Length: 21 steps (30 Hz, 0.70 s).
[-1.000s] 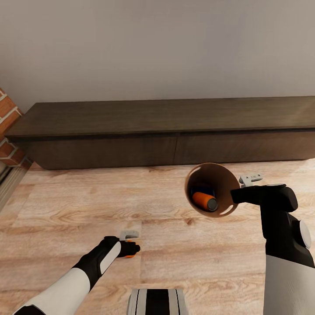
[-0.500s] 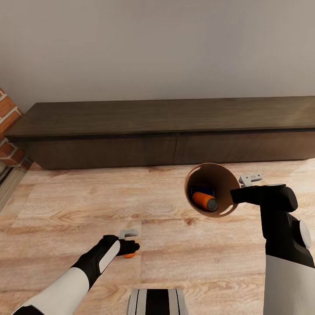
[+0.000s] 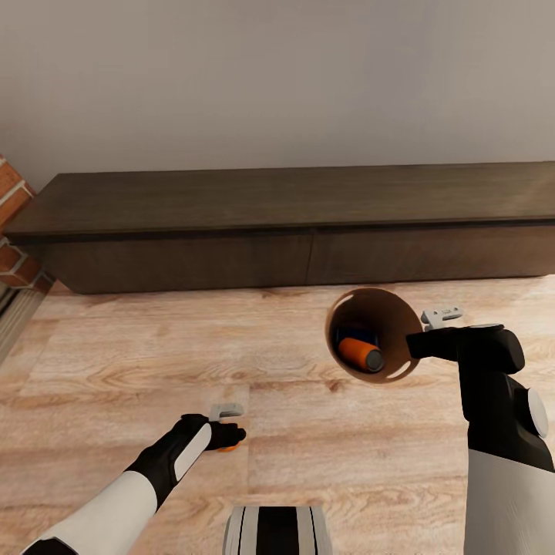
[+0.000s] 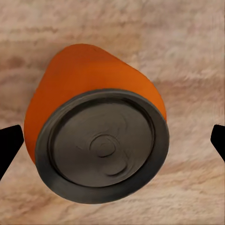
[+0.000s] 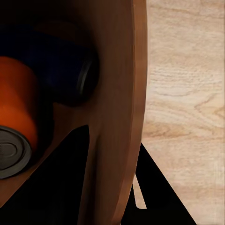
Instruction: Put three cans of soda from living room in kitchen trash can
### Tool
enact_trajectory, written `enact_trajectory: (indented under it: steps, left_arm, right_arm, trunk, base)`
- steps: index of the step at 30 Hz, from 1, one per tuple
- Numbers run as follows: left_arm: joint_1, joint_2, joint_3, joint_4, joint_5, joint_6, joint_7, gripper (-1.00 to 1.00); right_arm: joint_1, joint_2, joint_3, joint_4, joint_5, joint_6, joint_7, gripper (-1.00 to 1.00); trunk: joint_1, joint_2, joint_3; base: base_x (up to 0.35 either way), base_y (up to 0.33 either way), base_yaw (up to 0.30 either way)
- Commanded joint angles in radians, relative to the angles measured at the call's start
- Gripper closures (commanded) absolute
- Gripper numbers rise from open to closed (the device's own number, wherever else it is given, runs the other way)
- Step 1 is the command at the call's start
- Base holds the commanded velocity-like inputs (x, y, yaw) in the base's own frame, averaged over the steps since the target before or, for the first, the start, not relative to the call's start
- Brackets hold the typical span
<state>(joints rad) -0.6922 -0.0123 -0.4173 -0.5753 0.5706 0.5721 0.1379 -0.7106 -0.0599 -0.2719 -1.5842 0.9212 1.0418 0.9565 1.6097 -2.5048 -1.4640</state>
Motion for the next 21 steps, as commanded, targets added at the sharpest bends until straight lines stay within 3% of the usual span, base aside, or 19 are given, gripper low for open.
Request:
enact_trajectory:
  steps: [1,9,10,21]
  left_arm:
    - [0.0,0.0,0.0,0.0,0.0,0.0,0.0,-1.0]
    - [0.0,0.0,0.0,0.0,0.0,-0.001,0.001,-1.0]
    - [0.0,0.0,0.001,0.0,0.0,-0.002,0.001,1.0]
    - [0.0,0.0,0.002,0.0,0.0,-0.007,0.002,1.0]
  right_arm:
    - [-0.001,0.0,0.0,0.0,-0.016,0.005,0.004,1.0]
    - [0.001,0.0,0.0,0.0,-0.016,0.005,0.004,1.0]
    - [0.002,0.0,0.0,0.0,-0.016,0.005,0.004,1.0]
    - [0.004,0.0,0.0,0.0,-0.015,0.005,0.004,1.0]
  trunk:
    - [0.0,0.0,0.0]
    - [0.0,0.0,0.0]
    - [0.0,0.0,0.0]
    - [0.0,0.0,0.0]
  base:
    - [0.0,0.0,0.0]
    - [0.0,0.0,0.0]
    - [0.0,0.0,0.0]
    - [0.0,0.0,0.0]
